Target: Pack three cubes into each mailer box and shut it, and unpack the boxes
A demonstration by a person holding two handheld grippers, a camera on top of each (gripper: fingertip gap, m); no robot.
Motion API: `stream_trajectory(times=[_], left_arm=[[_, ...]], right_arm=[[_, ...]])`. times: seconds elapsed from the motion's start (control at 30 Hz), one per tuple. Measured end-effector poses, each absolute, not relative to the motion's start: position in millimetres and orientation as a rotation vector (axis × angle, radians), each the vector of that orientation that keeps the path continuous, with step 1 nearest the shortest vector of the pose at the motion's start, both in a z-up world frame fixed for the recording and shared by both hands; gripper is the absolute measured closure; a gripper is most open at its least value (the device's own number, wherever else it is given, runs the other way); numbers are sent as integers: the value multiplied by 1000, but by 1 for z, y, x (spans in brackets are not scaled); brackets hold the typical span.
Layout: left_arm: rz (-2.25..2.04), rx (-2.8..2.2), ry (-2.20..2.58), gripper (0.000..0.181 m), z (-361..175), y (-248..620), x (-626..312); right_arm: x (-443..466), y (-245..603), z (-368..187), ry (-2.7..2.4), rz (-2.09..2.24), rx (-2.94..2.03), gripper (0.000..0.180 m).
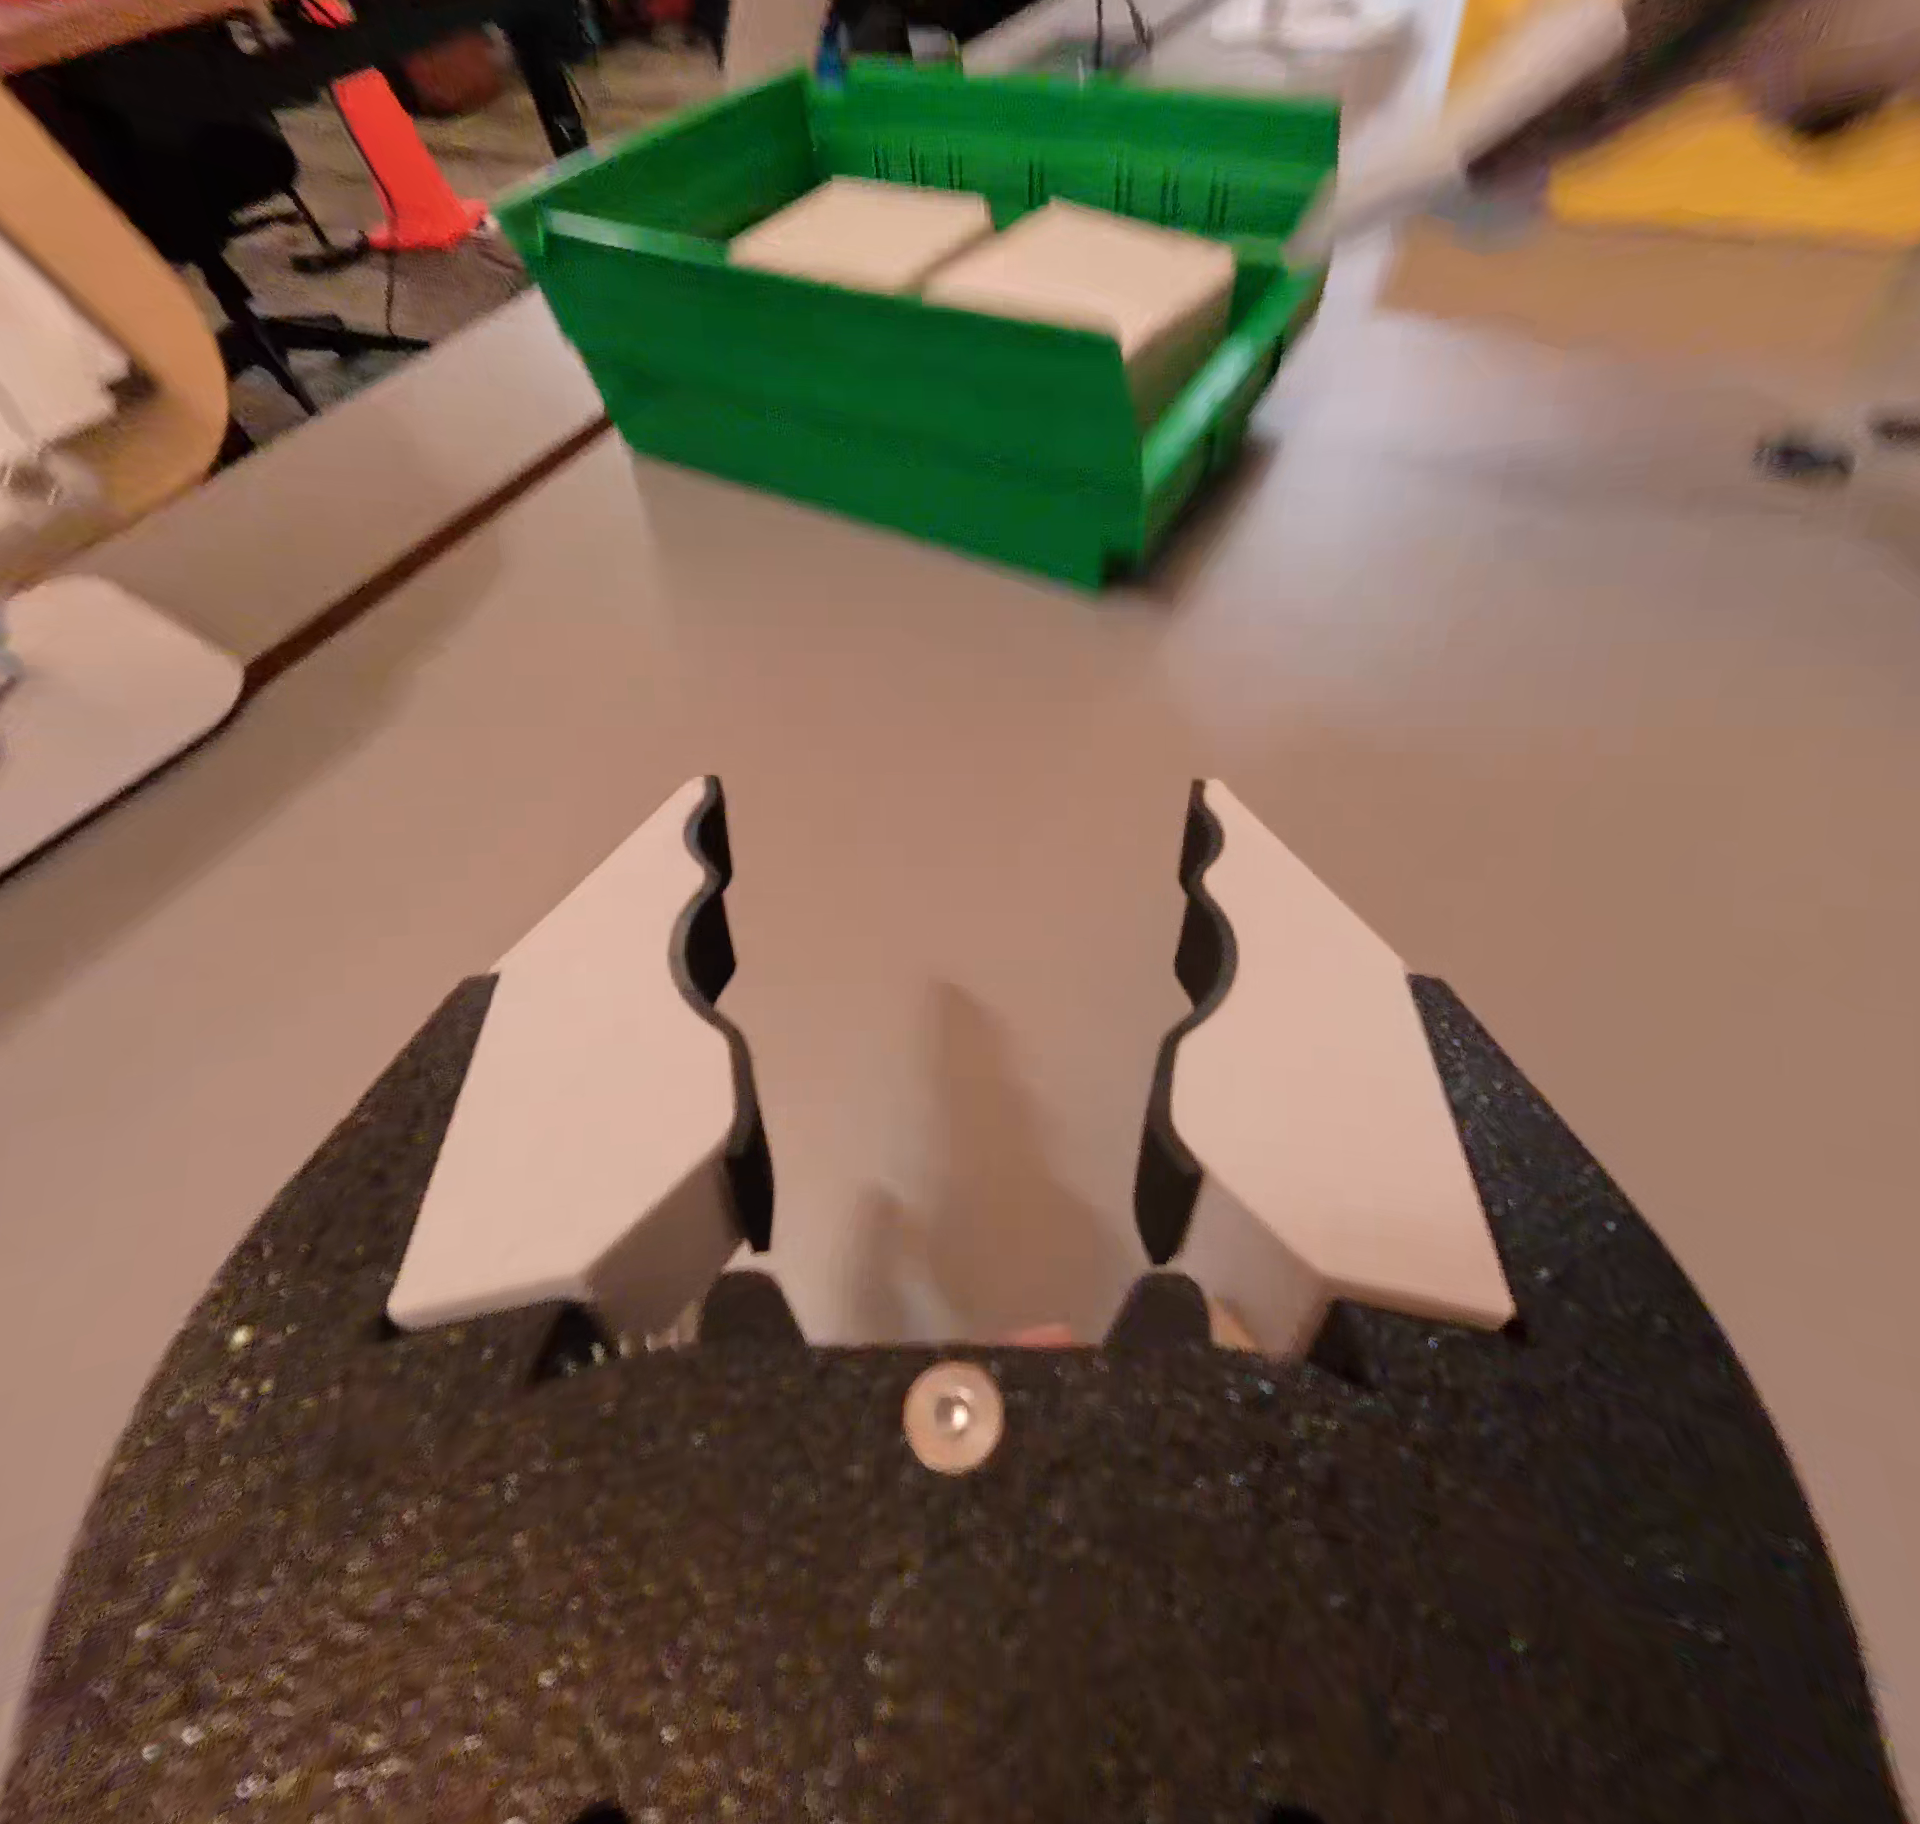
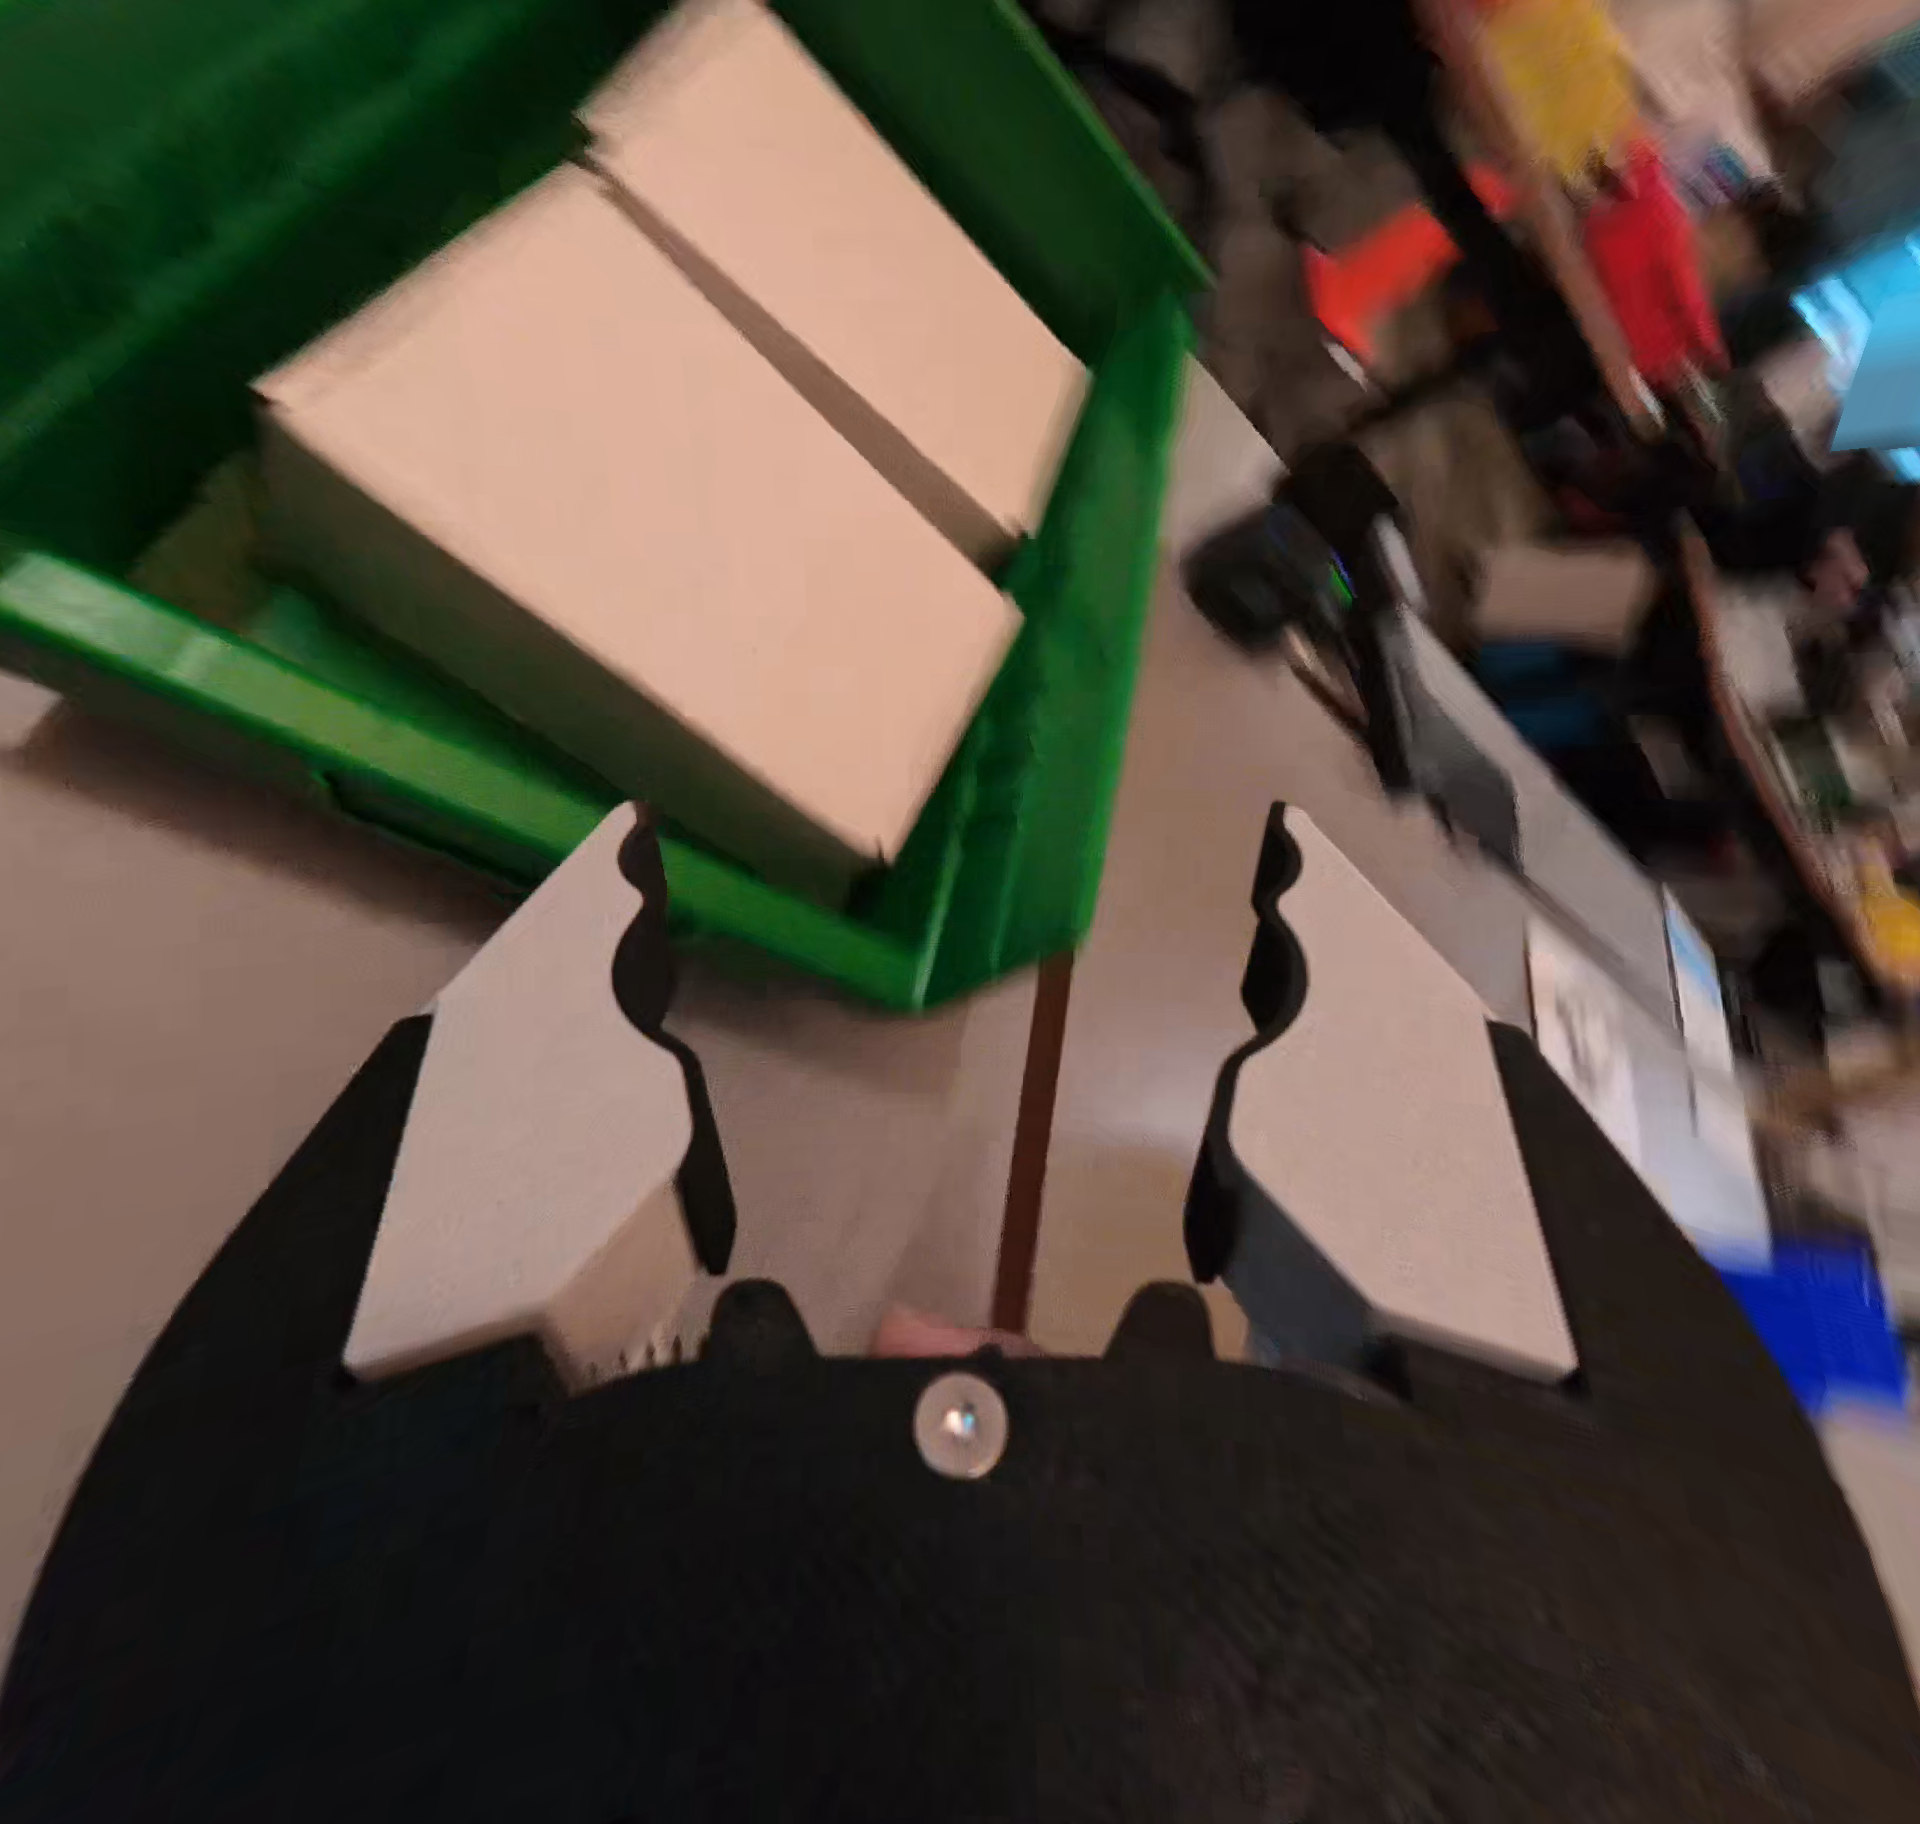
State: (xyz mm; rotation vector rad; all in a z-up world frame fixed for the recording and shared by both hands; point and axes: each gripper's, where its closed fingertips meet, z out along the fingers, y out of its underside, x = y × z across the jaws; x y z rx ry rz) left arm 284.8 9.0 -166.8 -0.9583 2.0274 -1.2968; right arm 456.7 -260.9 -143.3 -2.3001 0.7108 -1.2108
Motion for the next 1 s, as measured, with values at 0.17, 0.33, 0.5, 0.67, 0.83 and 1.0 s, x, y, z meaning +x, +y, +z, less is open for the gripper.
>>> stream_trajectory(times=[0.17,0.33,0.5,0.67,0.83,1.0], left_arm=[[-1351,-1167,1875,81,-136,-82,367],[-1157,-1329,1803,78,-157,-122,420],[-937,-1281,1715,135,-177,-123,442],[-897,-1296,1615,170,-181,-95,436],[-873,-1235,1597,178,-180,-48,403],[-882,-1142,1624,177,-179,11,338]], right_arm=[[392,-320,-191,1199,-1227,-2049,67],[376,-352,-201,1363,-1211,-1883,71],[373,-371,-201,1404,-1193,-1849,76],[371,-374,-196,1392,-1202,-1864,77],[367,-368,-169,1343,-1217,-1804,76],[357,-319,-136,1142,-1143,-1802,79]])
